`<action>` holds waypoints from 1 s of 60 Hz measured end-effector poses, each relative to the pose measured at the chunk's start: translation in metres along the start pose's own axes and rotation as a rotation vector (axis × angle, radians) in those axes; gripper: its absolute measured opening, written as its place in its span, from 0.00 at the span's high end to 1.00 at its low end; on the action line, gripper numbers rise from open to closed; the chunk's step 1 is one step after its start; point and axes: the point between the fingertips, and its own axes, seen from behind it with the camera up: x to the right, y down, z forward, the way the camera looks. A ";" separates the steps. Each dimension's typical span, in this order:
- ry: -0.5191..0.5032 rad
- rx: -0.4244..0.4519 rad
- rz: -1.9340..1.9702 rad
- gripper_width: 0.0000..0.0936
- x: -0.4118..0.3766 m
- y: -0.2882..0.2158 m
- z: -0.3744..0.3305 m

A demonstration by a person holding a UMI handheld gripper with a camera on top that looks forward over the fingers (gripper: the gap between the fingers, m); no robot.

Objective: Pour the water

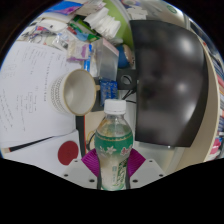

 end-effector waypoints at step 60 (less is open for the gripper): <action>-0.141 0.153 1.243 0.66 0.025 0.009 -0.043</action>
